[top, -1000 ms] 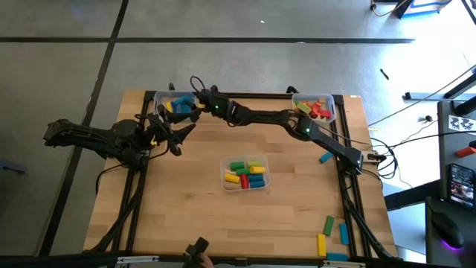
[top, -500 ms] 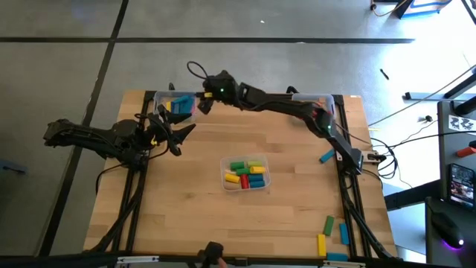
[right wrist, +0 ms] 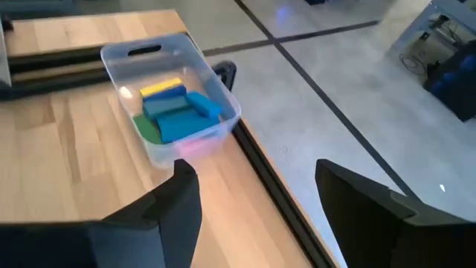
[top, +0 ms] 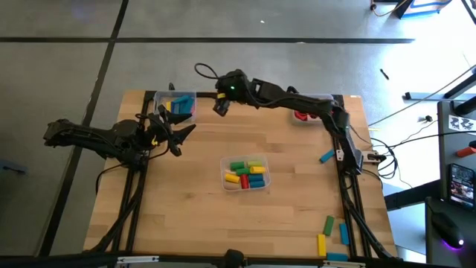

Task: Sort blocks by size
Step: Put the blue rectangular block into the top left transparent bin

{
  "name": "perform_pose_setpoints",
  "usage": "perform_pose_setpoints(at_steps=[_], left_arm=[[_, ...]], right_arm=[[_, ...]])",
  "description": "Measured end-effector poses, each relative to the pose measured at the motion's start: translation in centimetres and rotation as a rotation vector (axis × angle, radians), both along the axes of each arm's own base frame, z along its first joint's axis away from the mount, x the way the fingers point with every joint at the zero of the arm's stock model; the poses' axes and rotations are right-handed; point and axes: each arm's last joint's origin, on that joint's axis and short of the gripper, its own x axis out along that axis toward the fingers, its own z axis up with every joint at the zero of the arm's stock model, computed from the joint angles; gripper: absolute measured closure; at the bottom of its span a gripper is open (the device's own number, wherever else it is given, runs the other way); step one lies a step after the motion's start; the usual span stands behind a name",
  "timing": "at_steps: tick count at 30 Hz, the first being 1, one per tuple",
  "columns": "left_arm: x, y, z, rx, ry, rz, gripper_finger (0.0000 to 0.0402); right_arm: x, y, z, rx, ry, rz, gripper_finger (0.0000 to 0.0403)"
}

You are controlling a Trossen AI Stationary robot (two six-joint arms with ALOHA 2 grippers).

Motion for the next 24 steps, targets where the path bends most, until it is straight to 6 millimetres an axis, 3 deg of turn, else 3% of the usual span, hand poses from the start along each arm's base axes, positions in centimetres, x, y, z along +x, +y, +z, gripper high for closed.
perform_pose_setpoints(at_steps=[5, 16, 24], left_arm=[[0.0, 0.0, 0.0, 0.000, 0.000, 0.000, 0.0192], [0.0, 0.0, 0.2, -0.002, -0.018, 0.000, 0.0192], [0.0, 0.0, 0.2, 0.004, -0.020, 0.002, 0.0192]], right_arm=[[-3.7, 1.2, -0.6, 0.001, -0.015, -0.021, 0.0150], [-16.5, 5.2, -4.0, 0.101, 0.054, -0.132, 0.0150], [-23.0, 7.5, -4.0, 0.253, 0.164, -0.148, 0.0150]])
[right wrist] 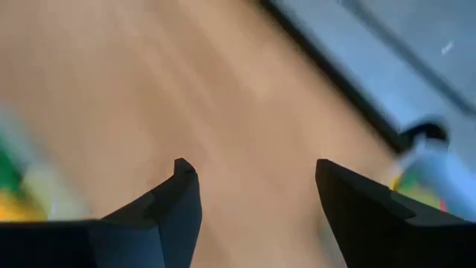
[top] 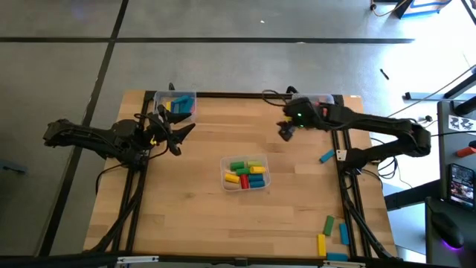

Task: Sort blocks by size
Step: Put the blue rectangular block into the top left transparent bin

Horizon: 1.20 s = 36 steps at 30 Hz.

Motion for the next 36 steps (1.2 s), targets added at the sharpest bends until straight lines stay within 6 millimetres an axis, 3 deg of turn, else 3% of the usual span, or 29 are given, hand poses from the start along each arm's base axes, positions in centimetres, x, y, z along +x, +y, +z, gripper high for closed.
perform_pose_setpoints(at_steps=[6, 15, 25, 36], left_arm=[[0.0, 0.0, 0.0, 0.005, 0.004, 0.001, 0.0192], [0.0, 0.0, 0.0, 0.007, 0.004, 0.001, 0.0192], [0.0, 0.0, 0.0, 0.006, 0.001, 0.001, 0.0192], [0.0, 0.0, 0.1, 0.022, 0.001, 0.007, 0.0192]], right_arm=[[-3.0, 1.2, -0.2, 0.157, 0.156, -0.004, 0.0150], [-4.7, 1.8, -1.4, 0.322, 0.260, -0.209, 0.0150], [-6.1, 2.4, -5.5, 0.396, 0.394, -0.264, 0.0151], [-5.3, 1.9, -7.8, 0.337, 0.469, -0.295, 0.0229]])
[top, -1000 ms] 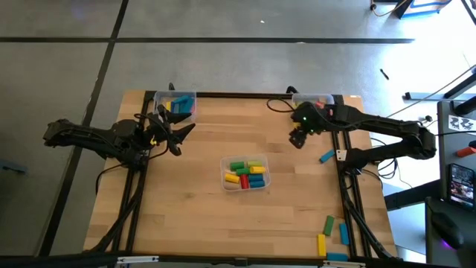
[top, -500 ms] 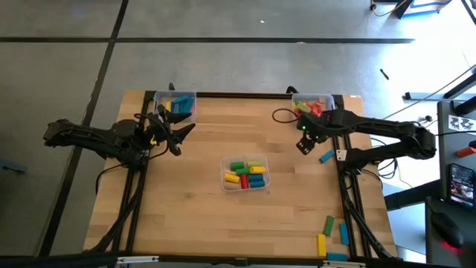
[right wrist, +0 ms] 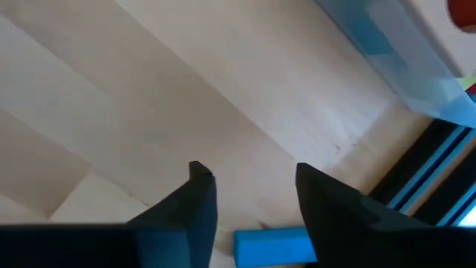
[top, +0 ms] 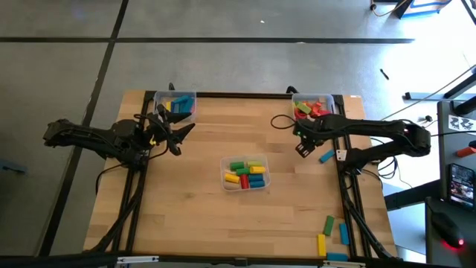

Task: Sort blocks by size
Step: Put the blue rectangular block into the top left transparent bin

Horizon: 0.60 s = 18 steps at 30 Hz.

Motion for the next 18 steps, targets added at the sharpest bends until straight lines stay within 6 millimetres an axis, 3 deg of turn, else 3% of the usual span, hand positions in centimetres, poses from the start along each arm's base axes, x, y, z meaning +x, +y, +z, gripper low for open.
perform_pose_setpoints(at_steps=[10, 18], left_arm=[[0.01, 0.00, -0.02, 0.001, 0.002, 0.000, 0.0192], [0.01, 0.00, -0.02, -0.001, 0.002, 0.000, 0.0192]], right_arm=[[0.21, -0.22, -0.98, -0.012, 0.099, -0.007, 0.0313], [-0.64, 0.11, -1.13, 0.021, 0.190, -0.121, 0.0375]])
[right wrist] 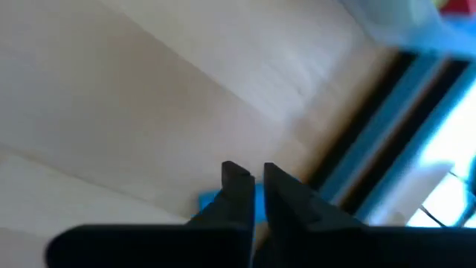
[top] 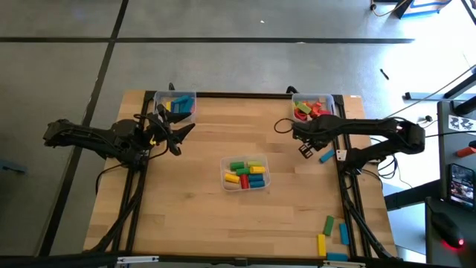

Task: Sort blocks by size
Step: Put the blue rectangular block into the top left transparent bin

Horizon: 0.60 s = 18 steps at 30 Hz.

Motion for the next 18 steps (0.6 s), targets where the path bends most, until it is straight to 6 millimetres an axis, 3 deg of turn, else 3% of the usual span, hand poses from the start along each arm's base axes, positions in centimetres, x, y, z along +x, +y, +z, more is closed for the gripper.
perform_pose_setpoints(at_steps=[4, 18], left_arm=[[0.0, 0.0, 0.0, 0.001, 0.001, 0.000, 0.0192], [0.0, 0.0, 0.0, 0.003, 0.005, 0.000, 0.0192]], right_arm=[[-0.3, 0.1, -0.5, 0.027, 0.097, -0.025, 0.0399], [0.6, 0.4, -3.6, 0.190, 0.341, -0.078, 0.0401]])
